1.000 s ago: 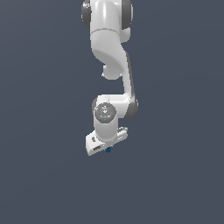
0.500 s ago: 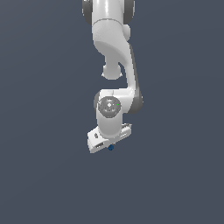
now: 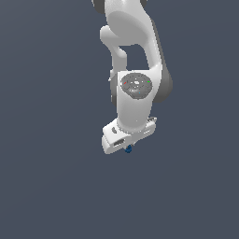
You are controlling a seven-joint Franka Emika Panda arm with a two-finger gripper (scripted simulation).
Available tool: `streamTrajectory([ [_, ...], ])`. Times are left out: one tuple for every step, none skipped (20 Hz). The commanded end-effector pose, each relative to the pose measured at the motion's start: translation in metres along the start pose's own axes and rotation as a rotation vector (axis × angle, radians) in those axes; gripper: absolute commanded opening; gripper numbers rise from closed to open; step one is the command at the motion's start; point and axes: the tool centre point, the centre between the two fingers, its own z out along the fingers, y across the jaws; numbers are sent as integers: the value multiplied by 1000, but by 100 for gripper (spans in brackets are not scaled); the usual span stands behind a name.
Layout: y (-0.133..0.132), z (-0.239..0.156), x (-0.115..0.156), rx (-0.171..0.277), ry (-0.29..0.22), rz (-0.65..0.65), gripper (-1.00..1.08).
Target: Pick up the object and move it to a goal position.
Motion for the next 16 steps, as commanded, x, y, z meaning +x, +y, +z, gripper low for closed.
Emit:
streamTrajectory([
  [-12, -27, 5, 0, 0, 0, -100],
  [-16, -38, 8, 0, 0, 0, -100],
  [-20, -49, 10, 0, 0, 0, -100],
  [-25, -59, 12, 0, 0, 0, -100],
  [-29, -70, 15, 0, 0, 0, -100],
  [-33, -80, 17, 0, 0, 0, -100],
  [-38, -90, 19, 0, 0, 0, -100],
  [-42, -101, 22, 0, 0, 0, -100],
  [-46, -111, 24, 0, 0, 0, -100],
  [-50, -121, 26, 0, 0, 0, -100],
  [-54, -131, 29, 0, 0, 0, -100],
  [-58, -140, 31, 0, 0, 0, -100],
  [-62, -150, 33, 0, 0, 0, -100],
  [-66, -159, 36, 0, 0, 0, -100],
  [-70, -168, 38, 0, 0, 0, -100],
  [-73, -177, 40, 0, 0, 0, -100],
])
